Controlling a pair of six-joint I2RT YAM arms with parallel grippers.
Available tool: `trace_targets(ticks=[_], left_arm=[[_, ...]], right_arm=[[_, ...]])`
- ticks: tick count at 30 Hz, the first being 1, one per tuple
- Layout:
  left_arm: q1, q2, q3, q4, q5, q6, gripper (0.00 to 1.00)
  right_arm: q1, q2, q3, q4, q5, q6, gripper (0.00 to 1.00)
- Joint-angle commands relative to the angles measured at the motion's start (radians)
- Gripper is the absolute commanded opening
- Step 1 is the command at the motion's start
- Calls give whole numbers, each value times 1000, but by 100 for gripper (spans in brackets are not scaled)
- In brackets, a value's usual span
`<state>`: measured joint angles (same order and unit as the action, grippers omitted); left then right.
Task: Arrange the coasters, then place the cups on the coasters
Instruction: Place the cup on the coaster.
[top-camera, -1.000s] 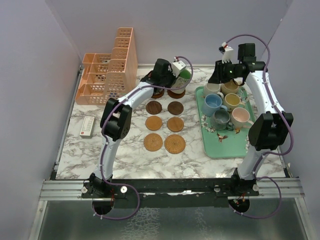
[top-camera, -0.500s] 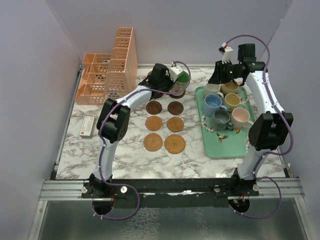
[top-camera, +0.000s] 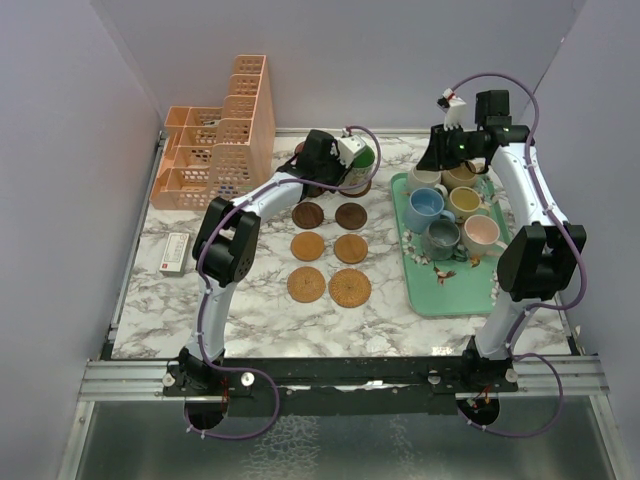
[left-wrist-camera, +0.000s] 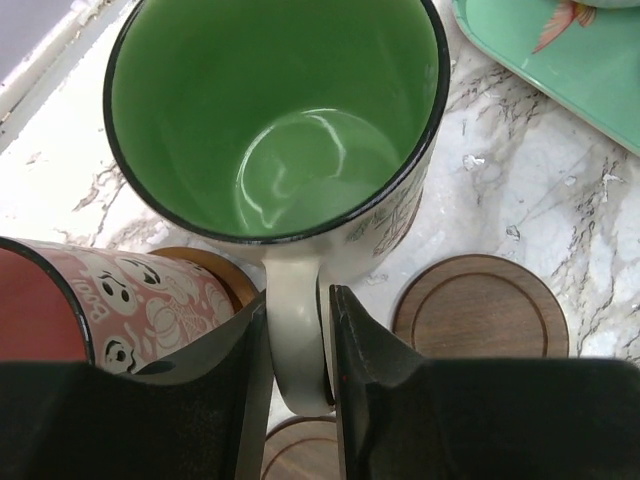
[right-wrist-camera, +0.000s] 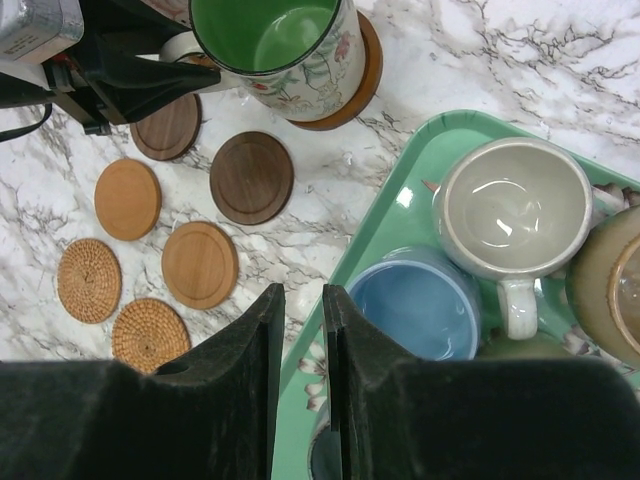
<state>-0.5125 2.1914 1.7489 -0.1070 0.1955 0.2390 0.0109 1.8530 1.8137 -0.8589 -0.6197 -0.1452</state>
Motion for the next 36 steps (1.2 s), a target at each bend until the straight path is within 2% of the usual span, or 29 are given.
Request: trace_targets(ticks=[1, 11, 15, 26, 35, 36], left_arm=[[-11, -56, -2, -11, 22, -8, 30], [-12, -47, 22, -63, 16, -2, 40], [-11, -38, 46, -95, 16, -1, 40], [-12, -5, 101, -122, 15, -11, 22], [-13, 14, 151, -124, -4, -44, 0], [-13, 18, 158, -123, -7, -47, 0]], right_arm=[[-8, -34, -10, 32, -26, -13, 22], [-8, -30, -11, 33, -28, -15, 22], [-8, -29, -16, 34, -29, -14, 22], [-8, -35, -25, 35, -27, -19, 22], [-8, -40, -36, 42, -25, -18, 22], [-8, -40, -36, 42, -26, -18, 22]])
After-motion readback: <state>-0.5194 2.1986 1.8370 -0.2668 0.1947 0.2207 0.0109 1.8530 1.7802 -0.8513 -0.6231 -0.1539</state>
